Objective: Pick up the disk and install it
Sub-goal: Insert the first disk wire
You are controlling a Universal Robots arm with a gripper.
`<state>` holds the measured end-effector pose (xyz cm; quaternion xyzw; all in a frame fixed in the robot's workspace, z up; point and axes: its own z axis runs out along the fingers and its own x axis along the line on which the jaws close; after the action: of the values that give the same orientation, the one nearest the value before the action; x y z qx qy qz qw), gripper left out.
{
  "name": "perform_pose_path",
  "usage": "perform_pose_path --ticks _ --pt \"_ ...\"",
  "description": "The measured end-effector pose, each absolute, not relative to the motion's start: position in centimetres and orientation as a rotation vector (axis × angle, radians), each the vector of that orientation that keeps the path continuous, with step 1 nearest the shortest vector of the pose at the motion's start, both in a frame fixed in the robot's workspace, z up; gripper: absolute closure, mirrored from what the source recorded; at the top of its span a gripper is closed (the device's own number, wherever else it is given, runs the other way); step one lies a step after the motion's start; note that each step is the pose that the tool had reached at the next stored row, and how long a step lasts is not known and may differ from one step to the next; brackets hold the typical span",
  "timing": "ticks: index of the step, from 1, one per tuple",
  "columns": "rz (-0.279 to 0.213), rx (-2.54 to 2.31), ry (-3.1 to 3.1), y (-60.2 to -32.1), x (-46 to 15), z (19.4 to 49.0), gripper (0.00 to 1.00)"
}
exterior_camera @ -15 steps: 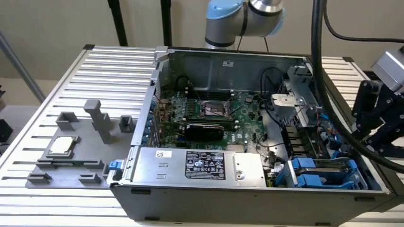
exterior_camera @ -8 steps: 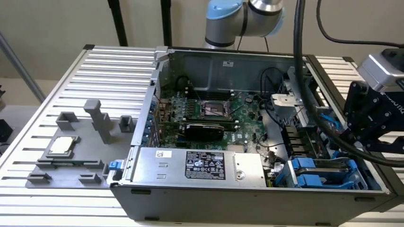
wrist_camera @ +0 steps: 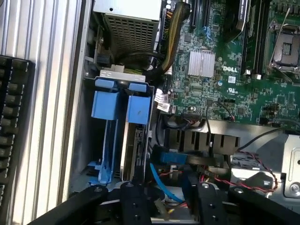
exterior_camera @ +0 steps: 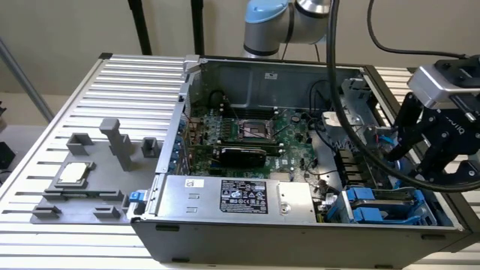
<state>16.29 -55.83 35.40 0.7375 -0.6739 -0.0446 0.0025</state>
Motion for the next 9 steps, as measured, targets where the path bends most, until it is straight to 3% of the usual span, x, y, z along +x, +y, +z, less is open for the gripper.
perform_pose_path --ticks 9 --pt "-0.142 2.317 -2.115 -58.4 15.2 35.4 0.0"
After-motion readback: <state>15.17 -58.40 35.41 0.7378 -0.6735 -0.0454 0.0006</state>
